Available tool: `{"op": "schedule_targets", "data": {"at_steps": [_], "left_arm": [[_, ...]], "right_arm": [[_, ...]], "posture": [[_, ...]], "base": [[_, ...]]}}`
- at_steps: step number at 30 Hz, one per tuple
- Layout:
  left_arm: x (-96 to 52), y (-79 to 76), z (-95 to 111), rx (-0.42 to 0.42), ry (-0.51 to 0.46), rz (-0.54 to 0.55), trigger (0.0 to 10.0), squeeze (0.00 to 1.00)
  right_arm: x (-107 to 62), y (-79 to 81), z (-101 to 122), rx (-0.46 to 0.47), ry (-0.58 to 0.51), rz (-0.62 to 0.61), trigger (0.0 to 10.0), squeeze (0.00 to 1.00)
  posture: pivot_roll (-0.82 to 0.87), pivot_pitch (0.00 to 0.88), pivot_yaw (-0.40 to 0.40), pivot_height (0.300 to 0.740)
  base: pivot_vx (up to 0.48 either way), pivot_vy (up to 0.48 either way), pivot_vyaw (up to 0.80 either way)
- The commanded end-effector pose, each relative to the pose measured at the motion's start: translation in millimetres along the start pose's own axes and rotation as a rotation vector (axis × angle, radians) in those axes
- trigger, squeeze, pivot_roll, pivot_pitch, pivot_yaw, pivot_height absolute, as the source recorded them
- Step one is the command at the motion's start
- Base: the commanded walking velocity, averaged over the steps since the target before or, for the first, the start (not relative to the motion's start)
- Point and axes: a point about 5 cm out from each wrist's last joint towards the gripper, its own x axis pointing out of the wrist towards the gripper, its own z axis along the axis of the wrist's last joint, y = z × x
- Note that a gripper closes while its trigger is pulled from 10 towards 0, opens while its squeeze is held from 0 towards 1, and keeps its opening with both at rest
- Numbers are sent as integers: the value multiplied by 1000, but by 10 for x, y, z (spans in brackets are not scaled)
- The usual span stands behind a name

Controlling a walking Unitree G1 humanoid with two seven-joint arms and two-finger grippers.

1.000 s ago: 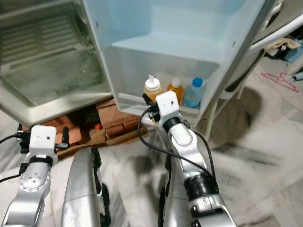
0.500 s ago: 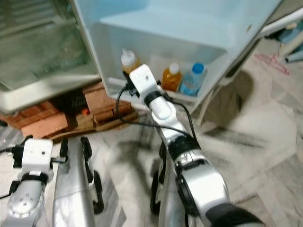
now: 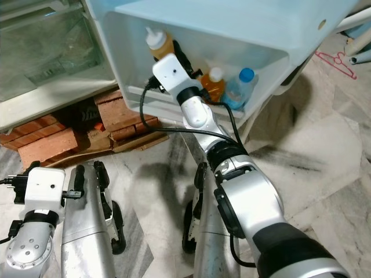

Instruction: Restocking fridge

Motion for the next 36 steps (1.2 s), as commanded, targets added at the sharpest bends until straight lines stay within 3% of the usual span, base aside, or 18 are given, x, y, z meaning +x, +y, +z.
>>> {"op": "schedule_targets", "data": {"at_steps": [1, 2, 6, 9, 18, 30, 31, 32, 36], "left_arm": [[-61, 0, -22, 6, 23, -12, 10000, 0], [-75, 6, -21, 10, 27, -17, 10000, 0], [-104, 24, -17, 22, 32, -24, 10000, 0], [-126, 53, -18, 28, 41, -27, 10000, 0], [-135, 77, -21, 43, 52, -41, 10000, 0], [-46, 83, 13, 62, 37, -66, 10000, 0], [-37, 85, 16, 62, 36, -65, 10000, 0], [-27, 86, 18, 62, 36, -65, 10000, 0], [16, 86, 24, 62, 31, -66, 10000, 0]], "right_arm": [[-75, 40, -128, -23, 49, 12, 10000, 0], [-149, 61, -265, -19, 122, 7, 10000, 0], [-271, 116, -445, -33, 211, 24, 10000, 0], [-402, 118, -628, 24, 317, -13, 10000, 0], [-519, 108, -763, 66, 388, -64, 10000, 0], [-791, -92, -1105, 251, 602, -196, 10000, 20], [-795, -106, -1112, 248, 605, -200, 10000, 557], [-796, -114, -1114, 256, 606, -201, 10000, 1000], [-771, -190, -1108, 295, 606, -238, 10000, 1000]], "posture": [[232, 422, -101, 487], [240, 429, -96, 487], [257, 438, -86, 487], [272, 445, -77, 487], [272, 454, -56, 487], [284, 437, -26, 487], [286, 433, -25, 487], [287, 430, -24, 487], [283, 416, -19, 487]], "base": [[0, 0, 0], [0, 0, 0], [0, 0, 0], [0, 0, 0], [0, 0, 0], [0, 0, 0], [0, 0, 0], [0, 0, 0], [0, 0, 0]]}}
